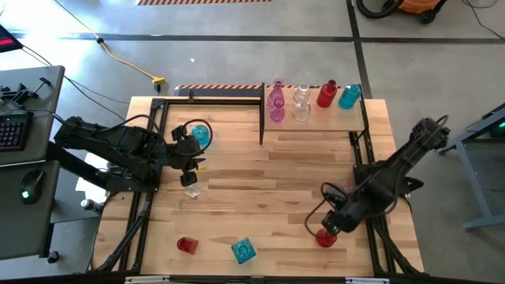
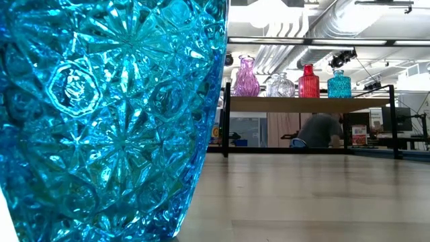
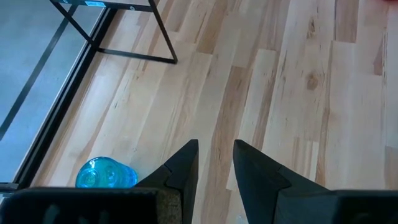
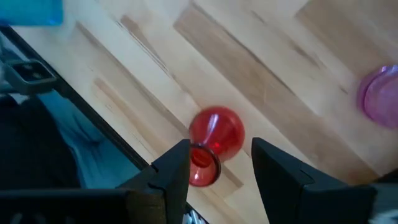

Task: Sort vases onto shelf
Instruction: Put the right red vase on the shelf aligned with the other red vase

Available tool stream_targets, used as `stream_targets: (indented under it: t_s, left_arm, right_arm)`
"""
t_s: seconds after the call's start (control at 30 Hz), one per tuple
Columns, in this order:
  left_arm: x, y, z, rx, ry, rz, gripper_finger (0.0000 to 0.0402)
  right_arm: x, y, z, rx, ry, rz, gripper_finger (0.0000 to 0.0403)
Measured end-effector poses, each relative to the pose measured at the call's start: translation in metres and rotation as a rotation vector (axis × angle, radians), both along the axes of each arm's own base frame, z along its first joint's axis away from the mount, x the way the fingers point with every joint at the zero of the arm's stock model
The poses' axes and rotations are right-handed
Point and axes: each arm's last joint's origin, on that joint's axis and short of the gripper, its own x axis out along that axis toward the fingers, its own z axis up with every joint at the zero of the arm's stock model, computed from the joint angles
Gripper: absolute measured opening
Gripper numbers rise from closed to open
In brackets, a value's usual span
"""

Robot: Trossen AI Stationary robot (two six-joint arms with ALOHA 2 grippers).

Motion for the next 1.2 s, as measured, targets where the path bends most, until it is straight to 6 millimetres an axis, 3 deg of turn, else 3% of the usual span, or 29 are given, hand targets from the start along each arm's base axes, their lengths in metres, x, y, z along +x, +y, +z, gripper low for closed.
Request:
stream_targets:
  t_s: [0.6,1.2]
  left_arm:
    - [0.0,0.0,0.0,0.0,0.0,0.0,0.009]
    - [0.002,-0.001,-0.002,0.002,0.009,0.0,0.009]
  right_arm:
    - [-0.009,0.027,-0.012,0.032,0.061,-0.082,0.0149]
    - [0.005,0.047,-0.045,-0.023,0.179,-0.059,0.0149]
